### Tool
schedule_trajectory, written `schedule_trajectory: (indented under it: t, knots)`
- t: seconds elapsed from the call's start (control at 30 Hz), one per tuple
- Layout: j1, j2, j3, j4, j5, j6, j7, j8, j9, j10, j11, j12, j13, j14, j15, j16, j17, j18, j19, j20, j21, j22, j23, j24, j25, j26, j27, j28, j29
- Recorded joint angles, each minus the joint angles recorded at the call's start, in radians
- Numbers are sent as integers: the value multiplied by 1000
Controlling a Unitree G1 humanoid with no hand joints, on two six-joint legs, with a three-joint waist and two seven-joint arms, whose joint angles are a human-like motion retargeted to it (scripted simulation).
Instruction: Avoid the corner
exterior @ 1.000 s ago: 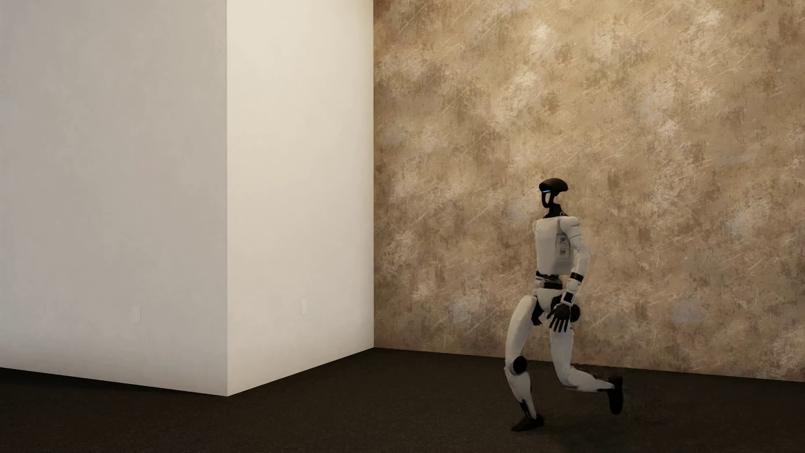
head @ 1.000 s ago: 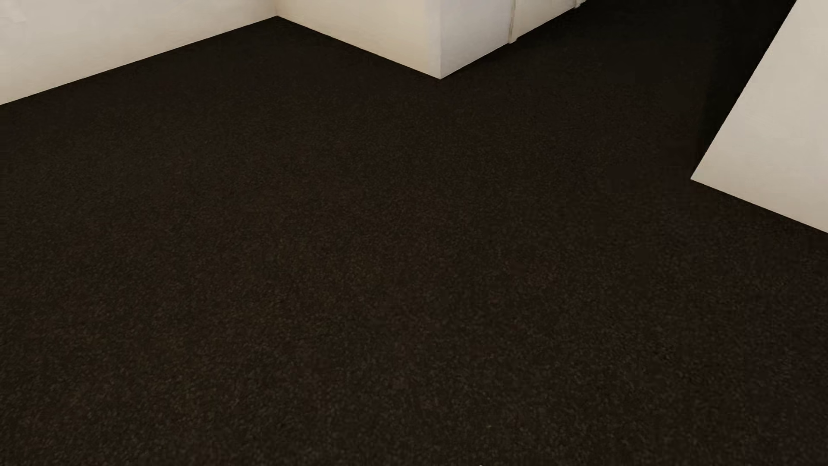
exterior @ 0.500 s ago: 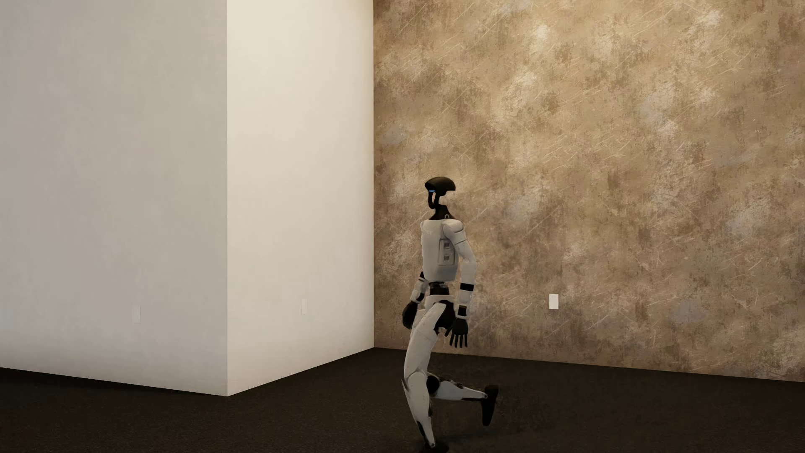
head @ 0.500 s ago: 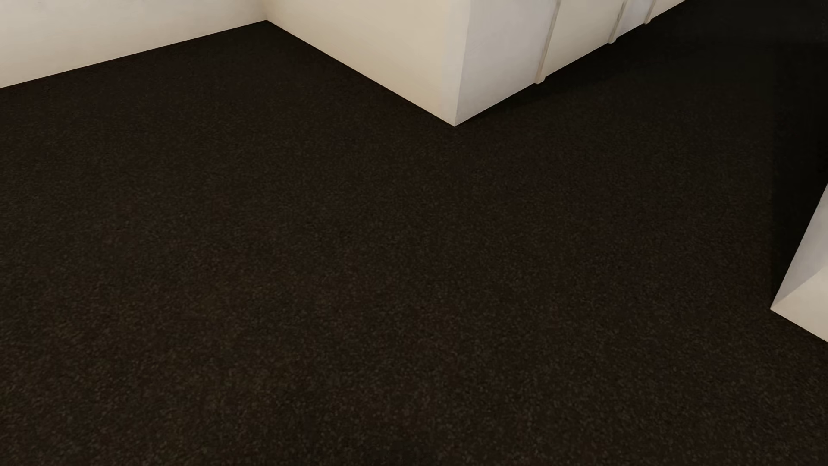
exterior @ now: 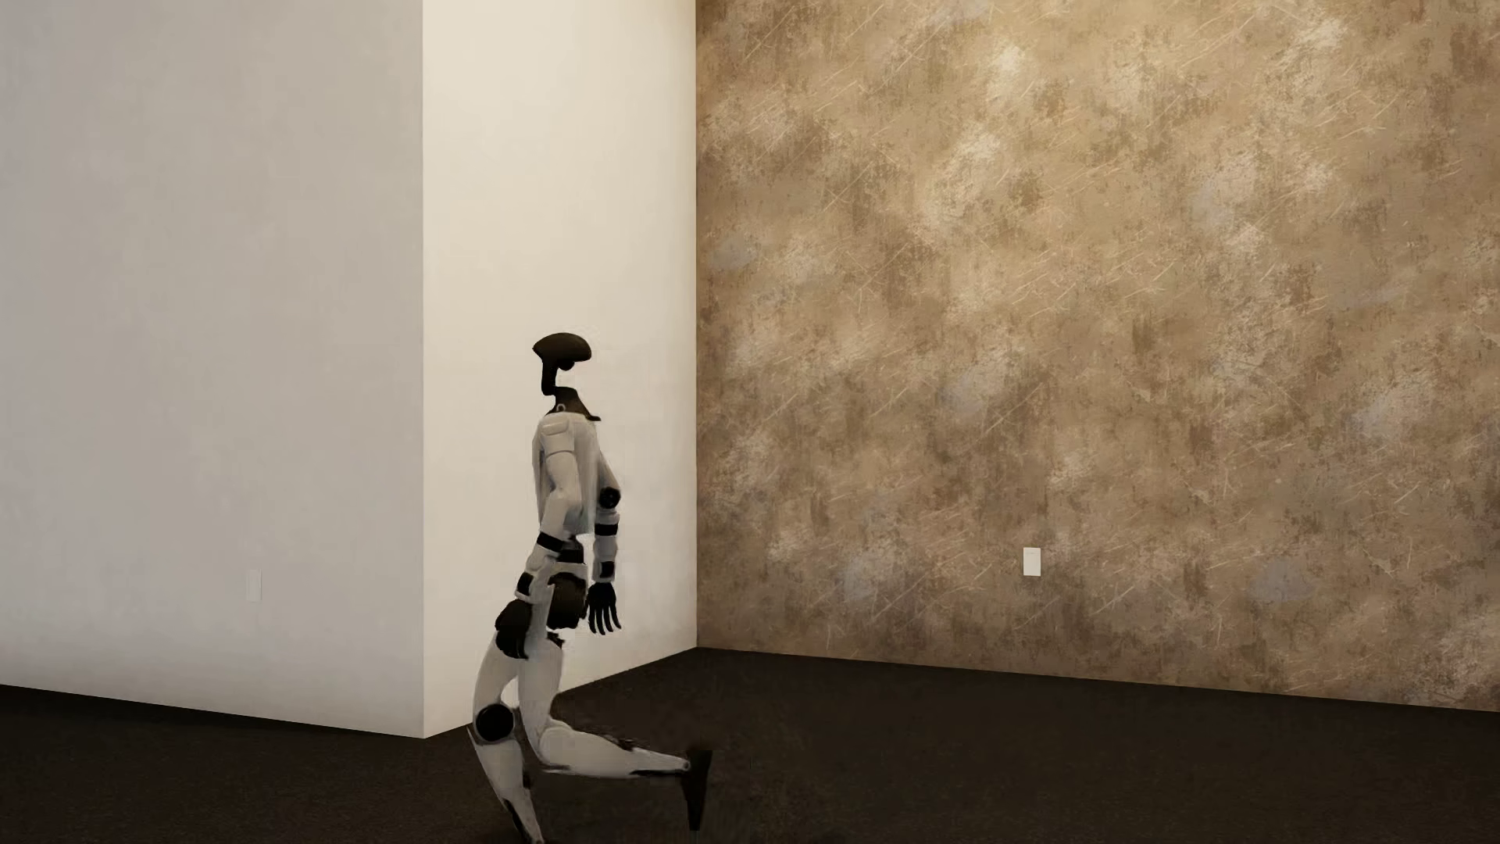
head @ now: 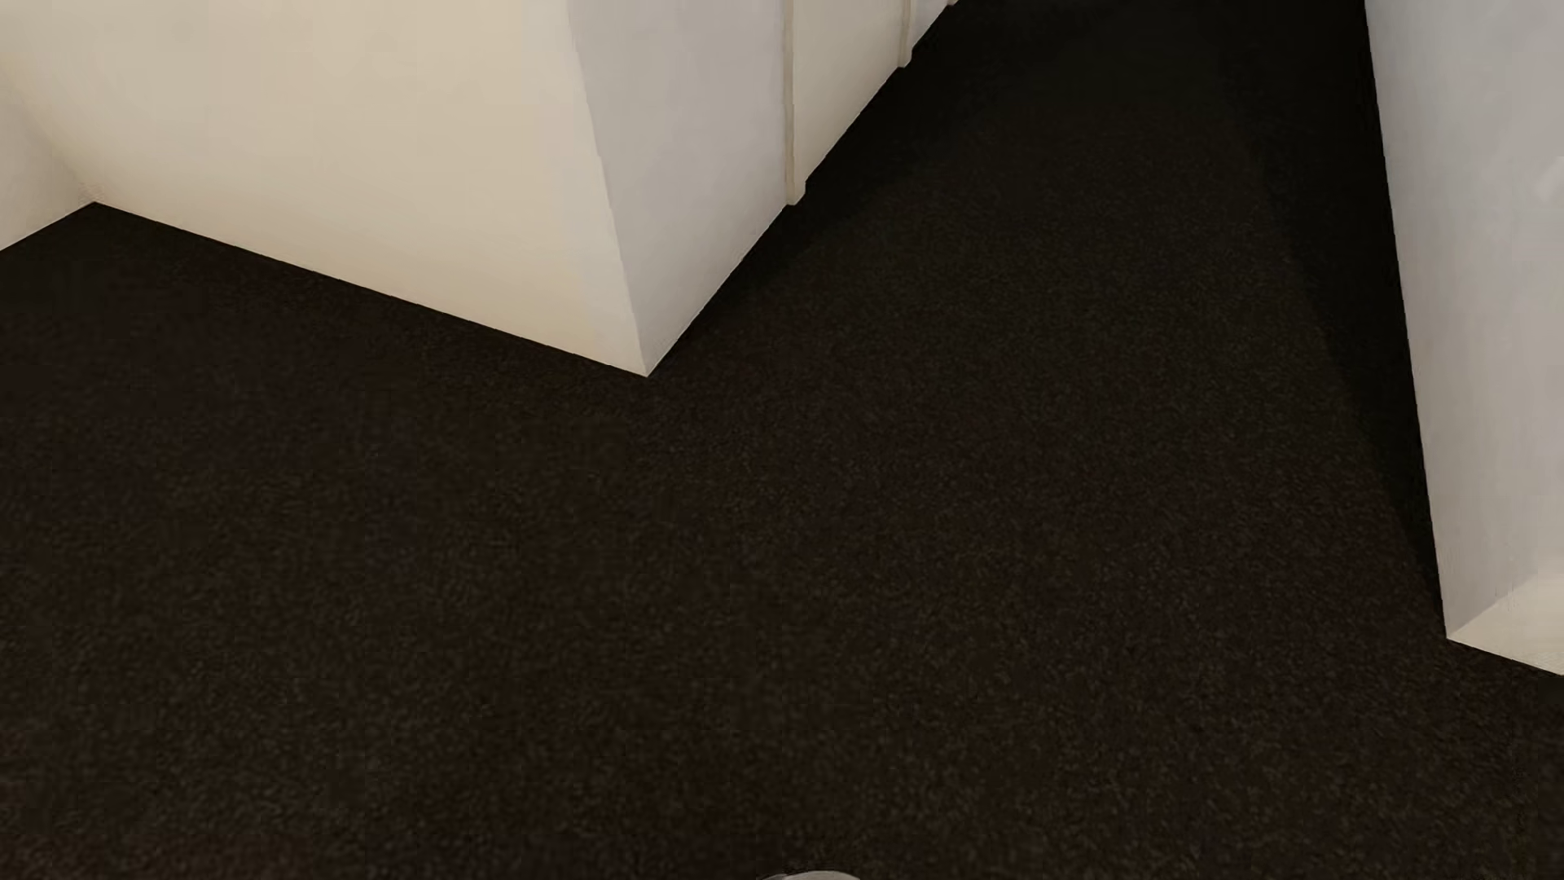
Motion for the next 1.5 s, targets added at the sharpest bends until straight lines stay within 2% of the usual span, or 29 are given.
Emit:
schedule_trajectory:
  t: [0.07,0.13,0.2,0.23,0.3,0.33,0.37,0.43,0.47,0.53,0.57,0.63,0.73,0.8,0.87,0.9,0.97,1.03,1.1,1.17,1.2,1.23,1.27,1.3,1.33,1.4,1.43,1.47,1.5]
  knots:
    - [-217,231,123,-39,33,-46,0,0,5,84,-147,70,-28,6,69,-4,16,0,0,-57,-36,72,-151,0,0,0,0,0,0]
    - [-393,417,255,-74,15,-73,0,0,-2,-215,-278,140,-68,164,144,-9,29,0,0,-107,-60,91,-262,0,0,0,0,0,0]
    - [-496,575,339,-53,-39,-65,0,0,-10,-643,-357,206,-113,284,199,-26,21,0,0,-109,-68,84,-368,0,0,0,0,0,0]
    - [-526,652,344,-33,-62,-43,0,0,-18,-827,-367,231,-132,158,238,-34,5,0,0,-117,-71,66,-428,0,0,0,0,0,0]
    - [-603,708,389,15,-132,-20,0,0,-41,-990,-356,230,-142,-248,332,-52,-20,0,0,-108,-106,81,-537,0,0,0,0,0,0]
    - [-622,746,421,23,-177,-22,0,0,-33,-976,-338,228,-144,-275,423,-47,-19,0,0,-96,-121,73,-550,0,0,0,0,0,0]
    - [-653,770,426,7,-202,-30,0,0,-42,-934,-312,217,-134,-155,526,-38,-7,0,0,-93,-126,83,-523,0,0,0,0,0,0]
    - [-719,689,375,-74,-243,-60,0,0,-89,-761,-104,181,-96,199,816,-26,23,0,0,-83,-124,113,-398,0,0,0,0,0,0]
    - [-674,606,345,-122,-251,-75,0,0,-61,-666,95,148,-93,198,781,-13,34,0,0,-83,-107,122,-319,0,0,0,0,0,0]
    - [-429,379,270,-190,-223,-62,0,0,-5,-721,471,64,-105,123,293,4,36,0,0,-59,-37,114,-194,0,0,0,0,0,0]
    - [-305,252,216,-190,-196,-33,0,0,-5,-783,534,25,-85,54,112,12,28,0,0,-63,-26,99,-166,0,0,0,0,0,0]
    - [-13,113,86,-156,-168,15,0,0,28,-932,363,-13,-35,-105,-5,53,0,0,0,-56,-15,-27,-124,0,0,0,0,0,0]
    - [236,-56,-51,-108,-197,47,0,0,14,-1048,-173,-142,5,-324,76,74,-28,0,0,33,-59,-128,-72,0,0,0,0,0,0]
    - [332,-126,-112,-85,-239,47,0,0,-9,-1036,-372,-212,27,-365,56,89,-36,0,0,64,-86,-181,-40,0,0,0,0,0,0]
    - [414,-162,-170,-9,-243,72,0,0,2,-941,-204,-204,49,-255,74,73,-38,0,0,103,-90,-226,-2,0,0,0,0,0,0]
    - [384,-191,-173,14,-226,97,0,0,-24,-813,-90,-175,56,-101,140,48,-33,0,0,115,-87,-226,30,0,0,0,0,0,0]
    - [250,-90,-102,47,-117,142,0,0,10,-381,38,-100,37,245,121,7,-21,0,0,97,-76,-186,66,0,0,0,0,0,0]
    - [20,99,-7,8,-65,136,0,0,37,-36,-26,-72,12,97,64,-25,5,0,0,-15,-89,-87,-2,0,0,0,0,0,0]
    - [-195,313,126,-70,-77,87,0,0,33,-132,-176,26,-5,101,62,-58,31,0,0,-4,-133,-8,-146,0,0,0,0,0,0]
    - [-333,498,248,-99,-111,56,0,0,30,-558,-291,114,-40,255,54,-52,30,0,0,-71,-148,57,-312,0,0,0,0,0,0]
    - [-387,556,292,-81,-118,61,0,0,23,-772,-315,147,-80,204,36,-51,22,0,0,-81,-153,87,-387,0,0,0,0,0,0]
    - [-415,610,328,-66,-119,70,0,0,18,-940,-333,158,-130,-51,2,-33,6,0,0,-200,-149,122,-437,0,0,0,0,0,0]
    - [-449,661,368,-43,-132,75,0,0,11,-974,-326,191,-163,-320,-35,-24,-3,0,0,-234,-168,133,-488,0,0,0,0,0,0]
    - [-486,705,410,-7,-139,80,0,0,13,-962,-320,217,-192,-395,-58,-16,-5,0,0,-261,-194,141,-515,0,0,0,0,0,0]
    - [-513,768,435,-9,-162,69,0,0,26,-964,-308,237,-197,-297,-31,-14,2,0,0,-286,-227,168,-529,0,0,0,0,0,0]
    - [-573,754,448,-65,-222,33,0,0,-17,-870,-159,268,-165,172,211,-23,23,0,0,-268,-265,205,-504,0,0,0,0,0,0]
    - [-558,717,412,-127,-262,-3,0,0,-21,-791,1,273,-142,259,389,-25,39,0,0,-282,-254,220,-457,0,0,0,0,0,0]
    - [-500,659,368,-175,-269,-25,0,0,-1,-732,181,258,-127,238,486,-18,54,0,0,-292,-220,217,-388,0,0,0,0,0,0]
    - [-413,553,333,-207,-269,-28,0,0,19,-738,379,217,-127,190,400,-14,62,0,0,-323,-179,201,-319,0,0,0,0,0,0]
